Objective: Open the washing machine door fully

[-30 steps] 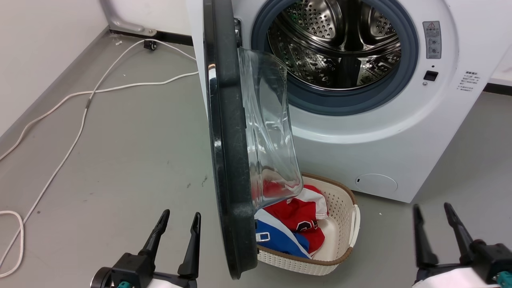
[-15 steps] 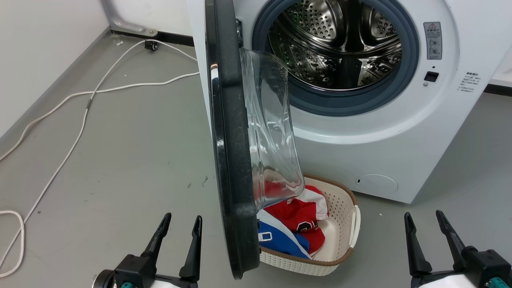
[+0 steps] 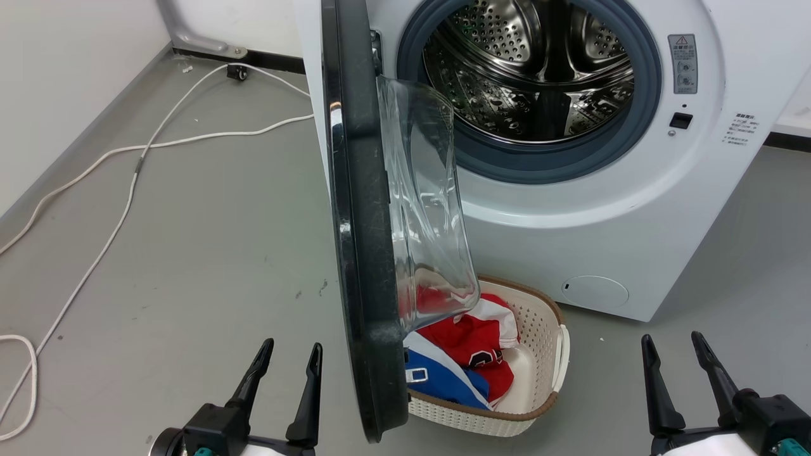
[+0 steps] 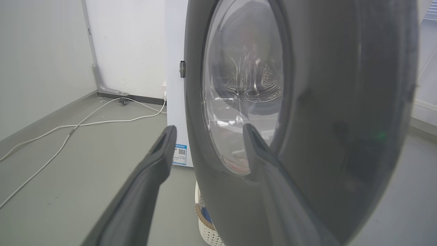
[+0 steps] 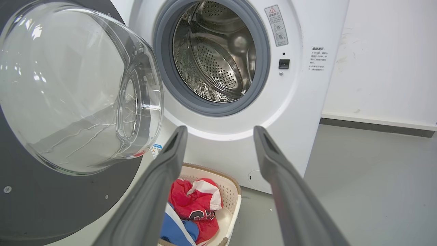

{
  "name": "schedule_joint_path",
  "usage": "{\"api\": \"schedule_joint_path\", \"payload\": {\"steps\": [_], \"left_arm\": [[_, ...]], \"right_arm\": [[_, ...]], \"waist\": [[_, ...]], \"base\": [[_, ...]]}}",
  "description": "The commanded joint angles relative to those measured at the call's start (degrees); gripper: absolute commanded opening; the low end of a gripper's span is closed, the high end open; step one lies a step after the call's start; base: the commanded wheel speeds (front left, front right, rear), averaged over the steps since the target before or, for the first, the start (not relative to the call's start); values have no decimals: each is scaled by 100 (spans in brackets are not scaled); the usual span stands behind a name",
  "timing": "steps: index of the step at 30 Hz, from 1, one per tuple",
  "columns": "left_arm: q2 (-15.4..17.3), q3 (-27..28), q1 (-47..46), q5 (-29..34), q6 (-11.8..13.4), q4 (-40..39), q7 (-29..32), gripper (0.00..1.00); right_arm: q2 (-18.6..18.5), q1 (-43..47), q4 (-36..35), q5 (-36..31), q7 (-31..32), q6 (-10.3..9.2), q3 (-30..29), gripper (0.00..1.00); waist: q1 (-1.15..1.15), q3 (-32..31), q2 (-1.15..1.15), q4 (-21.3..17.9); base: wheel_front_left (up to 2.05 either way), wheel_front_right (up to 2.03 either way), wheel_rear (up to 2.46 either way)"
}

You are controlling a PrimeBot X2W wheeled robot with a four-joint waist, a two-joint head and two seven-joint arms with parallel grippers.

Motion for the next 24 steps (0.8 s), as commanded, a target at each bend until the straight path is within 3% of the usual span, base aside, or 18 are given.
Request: {"api": "schedule_joint_path", "payload": {"steps": [1, 11, 12, 13, 14, 15, 24], "left_arm": [[-4, 4, 11, 18, 5, 9, -16, 100], [-4, -8, -15, 46, 5, -1, -16, 100], [-4, -15, -11, 40, 5, 1, -16, 95], [-4, -26, -4, 41, 5, 7, -16, 56], [-4, -26, -4, 41, 5, 7, -16, 56], [-4, -34, -1, 70, 5, 4, -16, 0], [2, 293, -126, -23, 34, -567, -16, 0]], "right_arm": [[21, -29, -1, 44, -13, -4, 3, 100], [21, -14, 33, 73, -13, -4, 5, 100], [21, -13, 36, 75, -13, -4, 3, 100], [21, -12, 40, 78, -13, -4, 4, 100], [21, -12, 40, 78, -13, -4, 4, 100], [21, -12, 43, 78, -13, -4, 3, 100], [21, -7, 78, 27, -13, -4, -34, 100]], "waist": [[0, -2, 0, 1], [0, -3, 0, 39], [0, -5, 0, 44], [0, -8, 0, 48], [0, -8, 0, 48], [0, -11, 0, 51], [0, -29, 0, 70]], "base": [[0, 0, 0], [0, 0, 0], [0, 0, 0], [0, 0, 0], [0, 0, 0], [0, 0, 0], [0, 0, 0]]}}
